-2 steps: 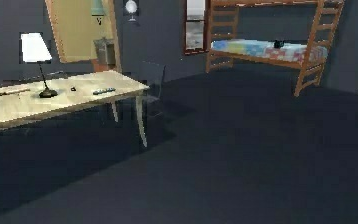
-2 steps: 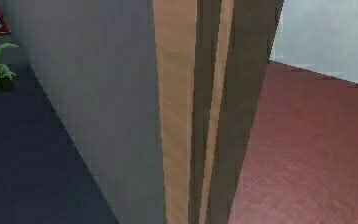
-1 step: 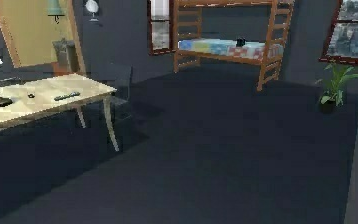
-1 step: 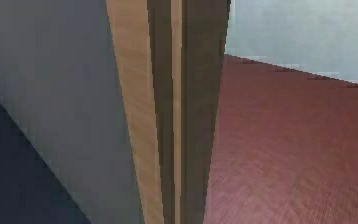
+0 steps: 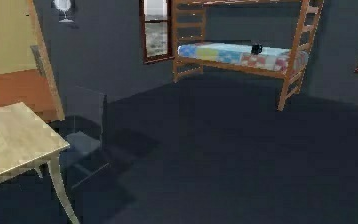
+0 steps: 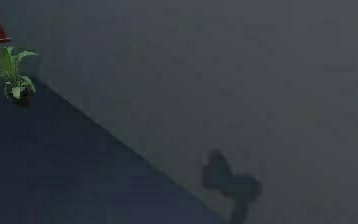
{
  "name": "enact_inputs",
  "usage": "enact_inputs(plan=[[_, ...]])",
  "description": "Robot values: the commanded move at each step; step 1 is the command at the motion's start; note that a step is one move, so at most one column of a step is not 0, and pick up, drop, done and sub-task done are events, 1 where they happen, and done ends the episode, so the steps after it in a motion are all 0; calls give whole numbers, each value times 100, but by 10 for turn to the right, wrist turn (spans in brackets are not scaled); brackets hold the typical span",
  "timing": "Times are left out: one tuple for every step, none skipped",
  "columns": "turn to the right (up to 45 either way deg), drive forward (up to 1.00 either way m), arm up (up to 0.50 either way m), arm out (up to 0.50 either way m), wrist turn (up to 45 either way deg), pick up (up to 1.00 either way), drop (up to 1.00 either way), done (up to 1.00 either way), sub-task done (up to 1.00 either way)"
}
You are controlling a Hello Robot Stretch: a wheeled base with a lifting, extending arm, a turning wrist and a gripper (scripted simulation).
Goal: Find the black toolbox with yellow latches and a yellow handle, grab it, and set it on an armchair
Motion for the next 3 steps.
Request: enact_inputs(plan=[[0,100,0,0,0,0,0,0,0],[60,0,0,0,0,0,0,0,0],[0,85,0,0,0,0,0,0,0]])
